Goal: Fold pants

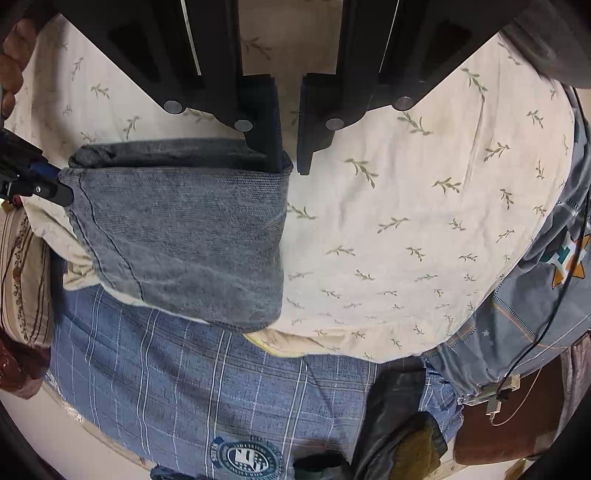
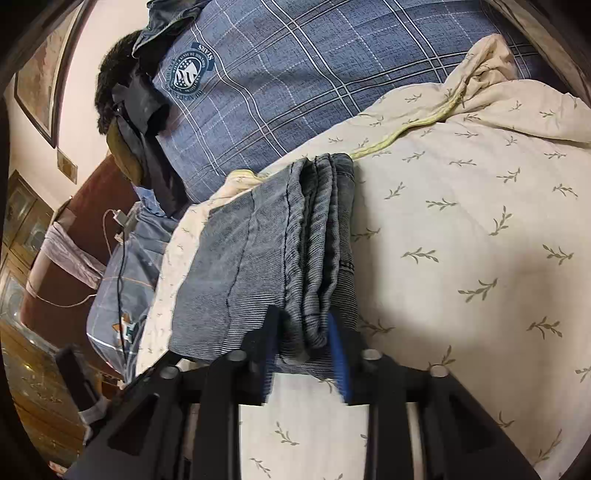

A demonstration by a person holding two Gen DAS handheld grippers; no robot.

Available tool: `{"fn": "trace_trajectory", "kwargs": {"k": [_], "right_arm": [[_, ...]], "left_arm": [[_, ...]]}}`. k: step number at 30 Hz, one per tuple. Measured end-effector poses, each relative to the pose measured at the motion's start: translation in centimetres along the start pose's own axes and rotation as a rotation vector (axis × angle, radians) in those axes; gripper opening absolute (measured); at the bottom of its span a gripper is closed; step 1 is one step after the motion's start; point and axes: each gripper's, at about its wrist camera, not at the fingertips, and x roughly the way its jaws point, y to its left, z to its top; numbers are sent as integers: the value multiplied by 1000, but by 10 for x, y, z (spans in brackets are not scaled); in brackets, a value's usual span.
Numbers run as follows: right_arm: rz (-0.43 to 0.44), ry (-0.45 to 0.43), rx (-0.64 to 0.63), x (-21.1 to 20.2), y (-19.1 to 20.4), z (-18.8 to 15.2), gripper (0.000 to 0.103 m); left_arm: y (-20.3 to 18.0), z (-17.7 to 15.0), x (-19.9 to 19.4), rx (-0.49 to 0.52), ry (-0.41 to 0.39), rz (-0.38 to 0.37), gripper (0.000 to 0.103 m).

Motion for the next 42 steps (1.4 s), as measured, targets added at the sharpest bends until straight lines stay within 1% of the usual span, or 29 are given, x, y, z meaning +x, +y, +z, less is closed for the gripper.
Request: {"fn": "trace_trajectory", "kwargs": {"k": [2, 4, 5, 6, 7, 8, 9, 13, 16, 17, 19, 20, 21, 22, 25, 26, 28, 29, 30, 31, 32, 33, 35, 36, 38, 39, 40, 41, 42], "right_arm": [[39, -8, 26, -7, -3, 0, 34], [47, -32, 13, -16, 0, 1, 45], [42, -43, 9, -20, 0, 2, 59], [44, -62, 5, -25, 2, 3, 67], [52, -74, -4, -29, 4, 6, 68], [55, -75, -7, -30, 5, 9, 70], [53, -71, -8, -30, 6, 13, 72], [57, -50, -13, -25, 9, 33, 74], [64, -8, -18, -11, 8, 52, 74], [63, 5, -16, -5, 7, 59, 74], [51, 30, -7, 9, 4, 74, 74], [45, 47, -7, 17, 2, 82, 72], [38, 60, -7, 27, 1, 91, 67], [35, 66, -4, 33, -1, 96, 65], [34, 120, 1, 64, -5, 115, 60], [29, 135, 2, 72, -7, 119, 58], [8, 148, 5, 87, -10, 125, 42], [-15, 143, 15, 89, -12, 127, 31], [-10, 140, 23, 89, -12, 127, 29], [-12, 125, 12, 86, -11, 125, 27], [-21, 119, 1, 84, -9, 124, 22], [-17, 109, -9, 80, -7, 122, 19], [-1, 100, 11, 79, -12, 122, 18], [-3, 115, 26, 84, -16, 121, 19], [-19, 135, 17, 91, -19, 119, 21], [-21, 114, 8, 85, -15, 117, 27], [-30, 84, -6, 74, -8, 115, 30], [-27, 63, -18, 65, -4, 112, 42], [-18, 31, -23, 52, 1, 106, 58]], "left_arm": [[-1, 1, -4, 14, 17, -29, 11], [-3, 2, -16, 11, 17, -87, 15], [-2, 3, -26, -1, 4, -162, 23], [1, 3, -38, -24, -34, -222, 37], [2, 5, -46, -37, -68, -232, 46], [2, 9, -51, -40, -89, -221, 61], [1, 16, -54, -37, -92, -220, 63], [2, 54, -36, -55, -21, -286, 63], [12, 99, 6, -112, 51, -367, 63], [12, 112, 21, -121, 68, -363, 63], [16, 139, 56, -119, 89, -324, 62], [17, 149, 72, -115, 93, -325, 61], [21, 157, 87, -117, 104, -345, 61], [24, 160, 99, -129, 121, -375, 61], [42, 156, 131, -260, 207, -476, 58], [45, 156, 139, -283, 222, -485, 57], [52, 158, 151, -292, 213, -435, 35], [55, 159, 157, -304, 213, -416, 30], [57, 159, 161, -316, 226, -419, 22], [58, 158, 164, -329, 238, -429, 20], [58, 157, 163, -336, 235, -426, 12], [55, 157, 159, -324, 221, -417, 10], [47, 159, 153, -280, 199, -394, 8], [42, 156, 154, -267, 197, -372, 8], [42, 151, 152, -284, 194, -364, 8], [42, 150, 150, -291, 183, -360, 11], [40, 148, 141, -294, 172, -357, 11], [39, 147, 132, -298, 156, -362, 13], [37, 147, 121, -290, 131, -366, 22]]}}
